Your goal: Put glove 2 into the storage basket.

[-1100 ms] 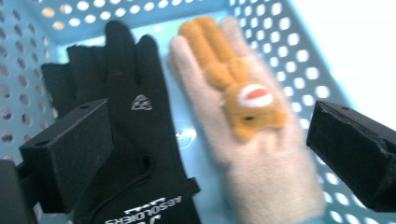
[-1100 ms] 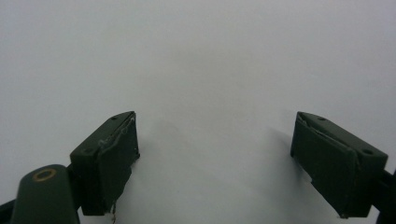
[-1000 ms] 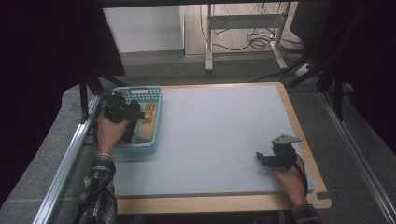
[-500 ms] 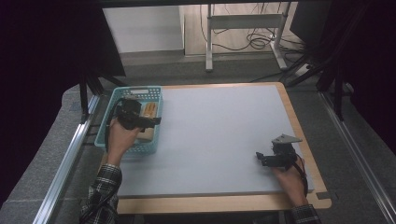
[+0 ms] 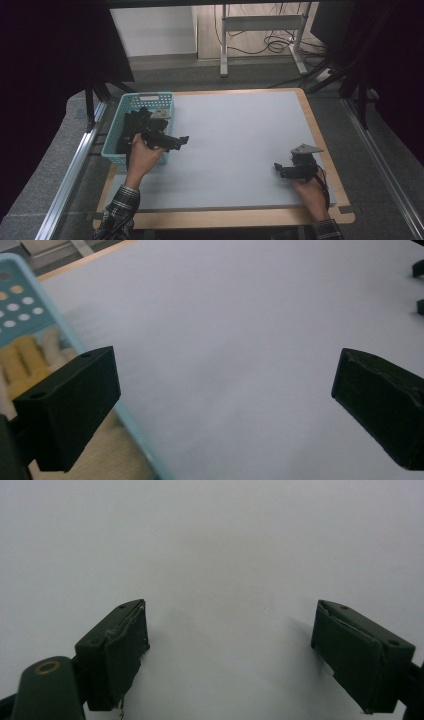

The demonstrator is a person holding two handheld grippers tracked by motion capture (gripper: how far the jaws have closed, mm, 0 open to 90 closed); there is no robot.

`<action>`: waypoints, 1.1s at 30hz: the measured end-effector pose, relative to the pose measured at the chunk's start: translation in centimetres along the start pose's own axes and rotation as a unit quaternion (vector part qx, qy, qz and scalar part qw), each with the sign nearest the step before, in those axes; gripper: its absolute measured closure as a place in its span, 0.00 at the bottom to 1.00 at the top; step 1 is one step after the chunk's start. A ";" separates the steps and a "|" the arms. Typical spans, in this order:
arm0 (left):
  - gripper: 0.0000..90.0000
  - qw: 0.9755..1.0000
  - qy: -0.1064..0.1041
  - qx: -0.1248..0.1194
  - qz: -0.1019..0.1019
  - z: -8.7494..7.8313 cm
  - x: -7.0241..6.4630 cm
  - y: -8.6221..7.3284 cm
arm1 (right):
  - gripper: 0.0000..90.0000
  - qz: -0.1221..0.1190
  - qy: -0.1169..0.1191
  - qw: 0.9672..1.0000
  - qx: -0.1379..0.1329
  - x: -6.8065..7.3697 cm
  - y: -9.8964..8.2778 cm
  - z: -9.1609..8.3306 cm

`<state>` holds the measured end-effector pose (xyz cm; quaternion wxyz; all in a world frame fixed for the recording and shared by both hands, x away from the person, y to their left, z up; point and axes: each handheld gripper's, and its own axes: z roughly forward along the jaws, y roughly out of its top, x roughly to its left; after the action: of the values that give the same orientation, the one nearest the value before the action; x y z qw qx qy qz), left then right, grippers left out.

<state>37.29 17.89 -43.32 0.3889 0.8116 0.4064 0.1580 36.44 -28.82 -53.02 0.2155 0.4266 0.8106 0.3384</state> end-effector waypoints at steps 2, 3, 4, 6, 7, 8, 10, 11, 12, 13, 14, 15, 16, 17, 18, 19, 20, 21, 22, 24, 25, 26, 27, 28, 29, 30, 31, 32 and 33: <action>0.00 1.000 -0.007 -0.001 0.007 0.3 -0.6 -0.2 | 0.16 0.000 0.000 1.000 0.000 0.0 0.0 0.0; 0.00 1.000 -0.007 -0.001 0.007 0.3 -0.6 -0.2 | 0.16 0.000 0.000 1.000 0.000 0.0 0.0 0.0; 0.00 1.000 -0.009 -0.001 0.009 0.3 -0.9 -0.2 | 0.16 0.000 0.000 1.000 0.000 0.0 0.0 0.0; 0.00 1.000 -0.019 -0.002 0.024 0.8 -1.8 -0.6 | 0.16 0.000 0.000 1.000 0.000 0.0 0.0 0.0; 0.00 1.000 -0.019 -0.002 0.024 0.8 -1.8 -0.6 | 0.16 0.000 0.000 1.000 0.000 0.0 0.0 0.0; 0.00 0.999 -0.023 -0.005 0.023 0.9 -2.2 -0.8 | 0.16 0.000 0.000 1.000 0.000 0.0 0.0 0.0; 0.00 0.999 -0.030 -0.006 0.029 1.2 -2.8 -1.1 | 0.16 0.000 0.000 1.000 0.000 0.0 0.0 0.0; 0.00 0.999 -0.032 -0.006 0.030 1.3 -3.0 -1.2 | 0.16 0.000 0.000 1.000 0.000 0.0 0.0 0.0; 0.00 0.999 -0.035 -0.006 0.034 1.5 -3.3 -1.4 | 0.16 0.000 0.000 1.000 0.000 0.0 0.0 0.0; 0.00 0.999 -0.038 -0.007 0.035 1.6 -3.6 -1.6 | 0.16 0.000 0.000 1.000 0.000 0.0 0.0 0.0; 0.00 0.998 -0.041 -0.009 0.037 1.7 -3.8 -1.8 | 0.16 0.000 0.000 1.000 0.000 0.0 0.0 0.0; 0.00 0.998 -0.047 -0.010 0.038 2.0 -4.2 -2.0 | 0.16 0.000 0.000 1.000 0.000 0.0 0.0 0.0; 0.00 0.998 -0.053 -0.011 0.040 2.3 -4.6 -2.5 | 0.16 0.000 0.000 1.000 0.000 0.0 0.0 0.0; 0.00 0.998 -0.053 -0.011 0.040 2.3 -4.6 -2.5 | 0.16 0.000 0.000 1.000 0.000 0.0 0.0 0.0; 0.00 0.997 -0.056 -0.011 0.042 2.5 -4.9 -2.8 | 0.16 0.000 0.000 1.000 0.000 0.0 0.0 0.0; 0.00 0.997 -0.057 -0.011 0.044 2.6 -5.1 -3.0 | 0.16 0.000 0.000 1.000 0.000 0.0 0.0 0.0; 0.00 0.997 -0.059 -0.015 0.047 2.9 -5.5 -3.5 | 0.16 0.000 0.000 1.000 0.000 0.0 0.0 0.0; 0.00 0.997 -0.062 -0.017 0.047 3.2 -5.8 -4.0 | 0.16 0.000 0.000 1.000 0.000 0.0 0.0 0.0; 0.00 0.997 -0.062 -0.017 0.047 3.2 -5.8 -4.0 | 0.16 0.000 0.000 1.000 0.000 0.0 0.0 0.0; 0.00 0.996 -0.066 -0.016 0.049 3.5 -6.1 -4.5 | 0.16 0.000 0.000 1.000 0.000 0.0 0.0 0.0; 0.00 0.996 -0.066 -0.015 0.051 3.7 -6.2 -4.8 | 0.16 0.000 0.000 1.000 0.000 0.0 0.0 0.0; 0.00 0.996 -0.066 -0.013 0.053 3.9 -6.4 -5.1 | 0.16 0.000 0.000 1.000 0.000 0.0 0.0 0.0; 0.00 0.996 -0.067 -0.011 0.054 4.1 -6.5 -5.4 | 0.16 0.000 0.000 1.000 0.000 0.0 0.0 0.0; 0.00 0.996 -0.068 -0.008 0.054 4.4 -6.6 -5.7 | 0.16 -0.001 -0.001 1.000 0.000 0.0 0.0 0.0; 0.00 0.996 -0.069 -0.006 0.054 4.6 -6.7 -6.0 | 0.16 0.000 0.000 1.000 0.000 0.0 0.0 0.0; 0.00 0.996 -0.069 -0.004 0.054 4.8 -6.8 -6.4 | 0.16 -0.001 -0.001 1.000 0.000 0.0 0.0 0.0; 0.00 0.996 -0.070 -0.001 0.054 5.1 -6.9 -6.7 | 0.16 -0.001 -0.001 1.000 0.000 0.0 0.0 0.0; 0.00 0.996 -0.072 0.002 0.053 5.3 -6.9 -7.0 | 0.16 0.000 0.000 1.000 0.000 0.0 0.0 0.0; 0.00 0.996 -0.073 0.006 0.053 5.6 -7.0 -7.3 | 0.16 -0.001 -0.001 1.000 0.000 0.0 0.0 0.0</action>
<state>32.20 12.33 -52.07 0.4039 0.8435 0.3342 0.1168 36.43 -28.81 -53.01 0.2163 0.4261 0.8107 0.3382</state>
